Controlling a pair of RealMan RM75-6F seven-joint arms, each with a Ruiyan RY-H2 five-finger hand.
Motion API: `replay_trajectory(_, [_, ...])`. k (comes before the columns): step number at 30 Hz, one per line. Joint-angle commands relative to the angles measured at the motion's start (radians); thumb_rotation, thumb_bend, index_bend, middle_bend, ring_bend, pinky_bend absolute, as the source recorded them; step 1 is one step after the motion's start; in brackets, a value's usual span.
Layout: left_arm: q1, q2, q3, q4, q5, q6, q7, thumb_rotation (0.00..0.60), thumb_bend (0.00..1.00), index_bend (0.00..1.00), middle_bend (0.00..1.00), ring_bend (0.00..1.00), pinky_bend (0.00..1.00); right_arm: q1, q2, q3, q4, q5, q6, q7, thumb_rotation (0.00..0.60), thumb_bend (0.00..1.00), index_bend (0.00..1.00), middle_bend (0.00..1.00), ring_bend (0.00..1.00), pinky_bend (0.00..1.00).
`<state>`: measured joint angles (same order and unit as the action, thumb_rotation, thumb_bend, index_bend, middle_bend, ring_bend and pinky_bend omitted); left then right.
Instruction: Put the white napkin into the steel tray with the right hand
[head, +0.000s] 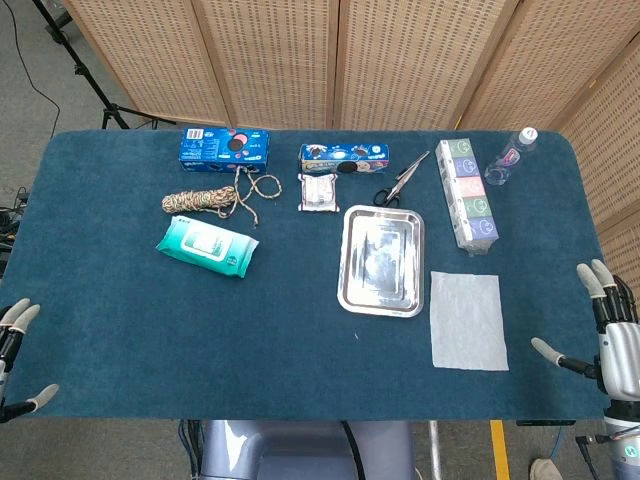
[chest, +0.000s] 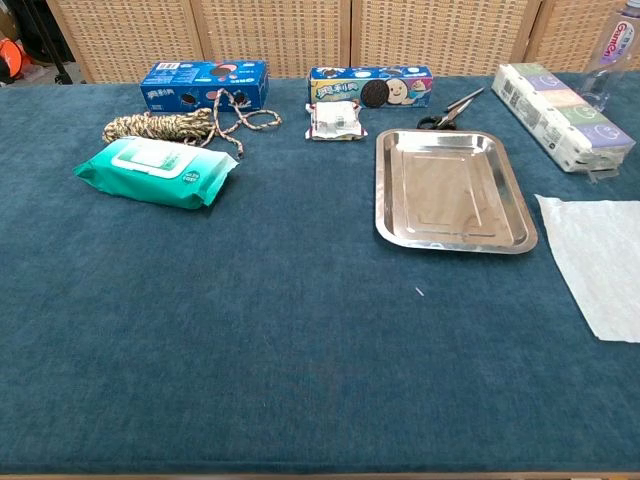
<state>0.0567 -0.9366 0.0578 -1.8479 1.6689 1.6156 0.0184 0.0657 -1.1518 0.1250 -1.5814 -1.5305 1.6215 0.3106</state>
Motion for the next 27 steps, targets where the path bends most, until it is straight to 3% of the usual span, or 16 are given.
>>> replay_trajectory(1, [0.0, 0.001, 0.0, 0.001, -0.001, 0.0, -0.003, 0.6, 0.0, 0.0, 0.0, 0.0, 0.0, 0.0, 0.002, -0.001, -0.002, 0.0, -0.004, 0.002, 0.6, 0.0, 0.11, 0.0, 0.0, 0.0])
replay_trajectory(8, [-0.002, 0.003, -0.005, -0.005, -0.013, -0.004, 0.0, 0.6, 0.0, 0.0, 0.0, 0.0, 0.0, 0.057, 0.011, 0.007, -0.021, 0.028, -0.12, 0.004, 0.6, 0.01, 0.22, 0.0, 0.0, 0.0])
replay_trajectory(11, [-0.002, 0.002, -0.006, -0.008, -0.013, -0.003, 0.003, 0.6, 0.0, 0.0, 0.0, 0.0, 0.0, 0.102, 0.018, 0.024, -0.029, 0.073, -0.209, -0.018, 0.6, 0.08, 0.27, 0.0, 0.0, 0.0])
replay_trajectory(16, [-0.007, 0.002, -0.015, -0.01, -0.039, -0.014, 0.005, 0.6, 0.0, 0.0, 0.0, 0.0, 0.0, 0.214, 0.01, 0.097, -0.029, 0.235, -0.399, -0.108, 0.6, 0.27, 0.37, 0.0, 0.0, 0.0])
replay_trajectory(20, [-0.013, 0.004, -0.024, -0.011, -0.073, -0.032, 0.0, 0.6, 0.0, 0.0, 0.0, 0.0, 0.0, 0.335, -0.046, 0.163, 0.04, 0.454, -0.578, -0.243, 0.6, 0.39, 0.38, 0.0, 0.0, 0.0])
replay_trajectory(27, [-0.023, 0.002, -0.03, -0.015, -0.095, -0.055, 0.013, 0.6, 0.0, 0.0, 0.0, 0.0, 0.0, 0.422, -0.107, 0.175, 0.122, 0.661, -0.67, -0.415, 0.6, 0.41, 0.38, 0.0, 0.0, 0.0])
